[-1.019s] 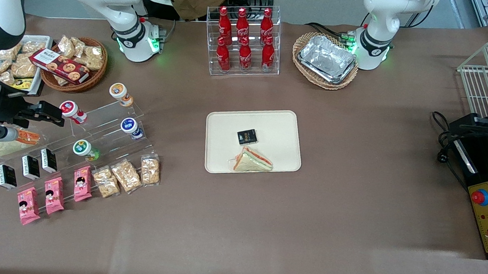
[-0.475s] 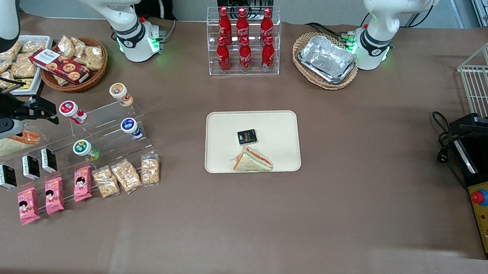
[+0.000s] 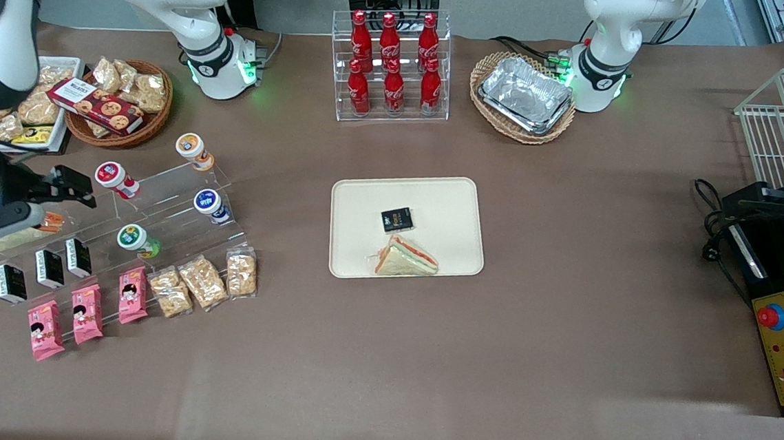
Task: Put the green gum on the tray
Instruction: 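Move the right gripper down toward the green-and-white gum bottle on the rack, then lower the open right gripper around the green gum bottle and close it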
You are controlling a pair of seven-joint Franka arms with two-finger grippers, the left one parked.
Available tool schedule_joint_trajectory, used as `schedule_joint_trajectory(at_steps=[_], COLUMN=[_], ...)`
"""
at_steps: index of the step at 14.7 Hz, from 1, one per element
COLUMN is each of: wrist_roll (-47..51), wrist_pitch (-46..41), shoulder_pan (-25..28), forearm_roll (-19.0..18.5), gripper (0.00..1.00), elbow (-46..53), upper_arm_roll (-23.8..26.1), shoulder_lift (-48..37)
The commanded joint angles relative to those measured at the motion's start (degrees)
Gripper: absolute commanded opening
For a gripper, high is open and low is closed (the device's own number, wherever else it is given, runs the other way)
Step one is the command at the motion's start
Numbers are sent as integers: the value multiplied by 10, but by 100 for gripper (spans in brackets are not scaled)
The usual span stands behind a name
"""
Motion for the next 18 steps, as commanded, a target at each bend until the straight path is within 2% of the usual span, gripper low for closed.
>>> schedule_joint_trajectory(at_steps=[1,7,16,18], wrist_roll=[-8,-9,-41,-42], wrist_pitch=[104,252,399,406], shoulder_pan=[0,1,-1,3], forearm_roll=[-6,-6,-7,-7], gripper=[100,100,100,100], elbow=[-143,-289,-376,-378], upper_arm_roll=[-3,-10,-31,-39], shoulder_lift=[-62,-90,-71,-63])
